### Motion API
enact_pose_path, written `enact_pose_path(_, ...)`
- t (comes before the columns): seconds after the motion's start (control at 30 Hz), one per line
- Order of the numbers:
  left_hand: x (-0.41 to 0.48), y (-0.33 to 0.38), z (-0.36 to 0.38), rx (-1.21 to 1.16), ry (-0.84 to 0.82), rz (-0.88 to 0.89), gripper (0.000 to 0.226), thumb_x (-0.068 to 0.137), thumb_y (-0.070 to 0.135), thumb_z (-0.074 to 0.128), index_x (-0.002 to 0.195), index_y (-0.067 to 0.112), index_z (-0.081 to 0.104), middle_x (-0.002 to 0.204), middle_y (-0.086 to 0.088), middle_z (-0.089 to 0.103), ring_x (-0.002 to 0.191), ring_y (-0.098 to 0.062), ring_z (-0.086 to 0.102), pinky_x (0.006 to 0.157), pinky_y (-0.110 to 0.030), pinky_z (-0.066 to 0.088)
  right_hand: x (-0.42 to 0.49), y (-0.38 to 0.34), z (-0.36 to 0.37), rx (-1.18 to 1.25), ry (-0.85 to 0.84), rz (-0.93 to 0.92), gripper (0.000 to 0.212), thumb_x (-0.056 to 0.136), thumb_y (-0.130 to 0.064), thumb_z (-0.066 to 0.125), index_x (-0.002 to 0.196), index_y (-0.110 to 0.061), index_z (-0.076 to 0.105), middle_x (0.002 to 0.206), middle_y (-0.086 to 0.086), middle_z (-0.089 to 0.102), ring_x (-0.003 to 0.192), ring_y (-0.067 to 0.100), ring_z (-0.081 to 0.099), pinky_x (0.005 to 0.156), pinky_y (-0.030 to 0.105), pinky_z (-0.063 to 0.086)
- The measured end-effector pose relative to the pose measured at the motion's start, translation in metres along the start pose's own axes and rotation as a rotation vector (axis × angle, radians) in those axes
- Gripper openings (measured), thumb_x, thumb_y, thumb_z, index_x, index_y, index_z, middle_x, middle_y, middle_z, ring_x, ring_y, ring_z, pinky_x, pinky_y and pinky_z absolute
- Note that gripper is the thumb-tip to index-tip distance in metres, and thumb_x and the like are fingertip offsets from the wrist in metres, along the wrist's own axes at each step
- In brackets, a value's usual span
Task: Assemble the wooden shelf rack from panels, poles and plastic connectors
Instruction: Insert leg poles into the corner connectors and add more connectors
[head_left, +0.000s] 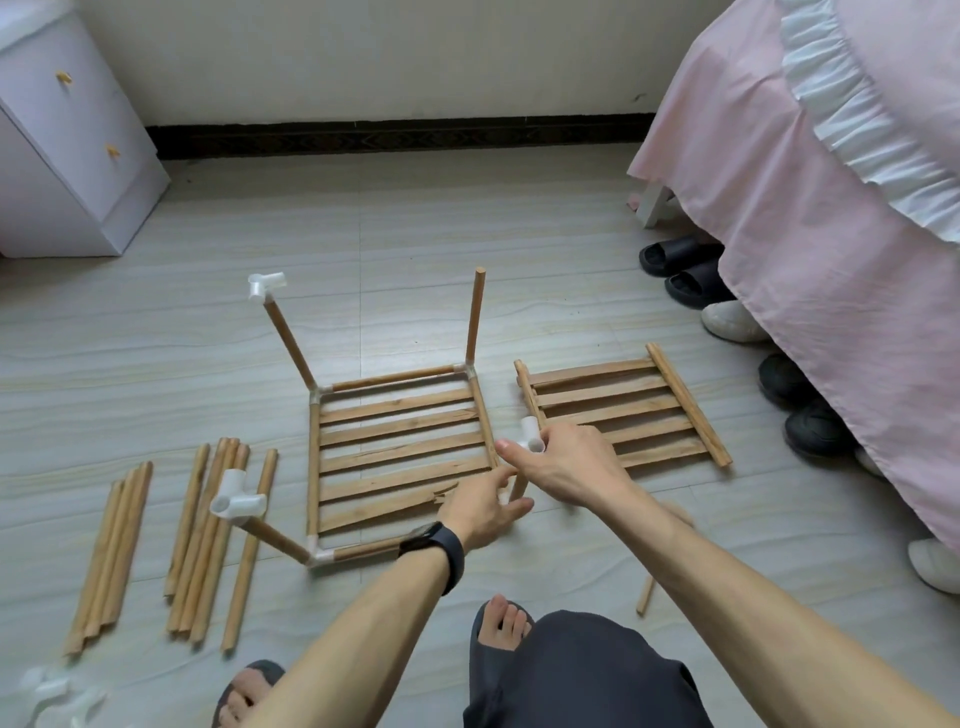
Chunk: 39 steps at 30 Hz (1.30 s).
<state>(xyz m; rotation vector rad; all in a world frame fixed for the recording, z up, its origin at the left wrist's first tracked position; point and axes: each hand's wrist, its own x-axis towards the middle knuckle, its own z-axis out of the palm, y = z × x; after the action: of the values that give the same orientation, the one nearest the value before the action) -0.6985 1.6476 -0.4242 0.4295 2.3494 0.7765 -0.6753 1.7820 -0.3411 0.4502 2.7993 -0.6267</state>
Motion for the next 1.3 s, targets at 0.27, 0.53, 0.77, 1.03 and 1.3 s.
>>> enact_pose_path(0.27, 0.020, 0.000, 0.014, -0.026, 0.122, 0.062, 0.022, 0.101, 0.032, 0.048, 0.103, 0.015, 0.063, 0.088, -0.013, 0.067, 0.086, -0.039, 0.061, 0.054, -0.036, 0.030, 0.005, -0.003, -0.008, -0.102, -0.020, -0.109, 0.051, 0.093, -0.059, 0.053, 0.066, -0.017, 0.042, 0.073, 0.008, 0.059, 0.074, 0.030, 0.055, 0.063, 0.037, 0.034)
enact_pose_path(0.53, 0.017, -0.004, 0.002, -0.030, 0.047, 0.075, 0.029, 0.104, 0.043, 0.046, 0.115, 0.021, 0.060, 0.098, -0.009, 0.071, 0.087, -0.030, 0.065, 0.078, -0.046, 0.054, 0.005, 0.011, -0.002, -0.105, 0.001, -0.228, 0.056, 0.089, -0.074, 0.051, 0.095, -0.019, 0.062, 0.082, -0.005, 0.059, 0.078, 0.018, 0.054, 0.065, 0.032, 0.036)
enact_pose_path(0.77, 0.017, -0.004, -0.039, 0.188, -0.004, 0.102, 0.026, 0.097, 0.042, 0.062, 0.114, 0.022, 0.065, 0.105, 0.005, 0.069, 0.094, -0.018, 0.064, 0.078, -0.034, 0.052, -0.004, 0.023, -0.001, 0.117, -0.031, -0.276, 0.063, 0.089, -0.055, 0.070, 0.145, -0.038, 0.046, 0.111, -0.012, 0.066, 0.096, 0.016, 0.069, 0.088, 0.036, 0.055)
enact_pose_path(1.03, -0.026, -0.013, -0.153, 0.689, 0.008, -0.053, 0.034, 0.097, 0.041, 0.062, 0.129, 0.030, 0.061, 0.124, 0.001, 0.063, 0.109, -0.020, 0.061, 0.088, -0.034, 0.053, -0.015, 0.017, 0.001, 0.002, 0.072, -0.345, 0.043, 0.094, -0.052, 0.064, 0.136, -0.039, 0.063, 0.123, -0.002, 0.073, 0.114, 0.019, 0.066, 0.097, 0.035, 0.053)
enact_pose_path(1.3, -0.109, -0.096, -0.236, 0.679, 0.052, -0.272, 0.045, 0.093, 0.053, 0.063, 0.133, 0.032, 0.057, 0.127, 0.001, 0.064, 0.111, -0.018, 0.059, 0.093, -0.032, 0.050, -0.028, 0.010, 0.017, 0.077, 0.212, -0.274, 0.045, 0.096, -0.048, 0.063, 0.137, -0.031, 0.063, 0.115, 0.000, 0.075, 0.107, 0.022, 0.070, 0.092, 0.039, 0.056)
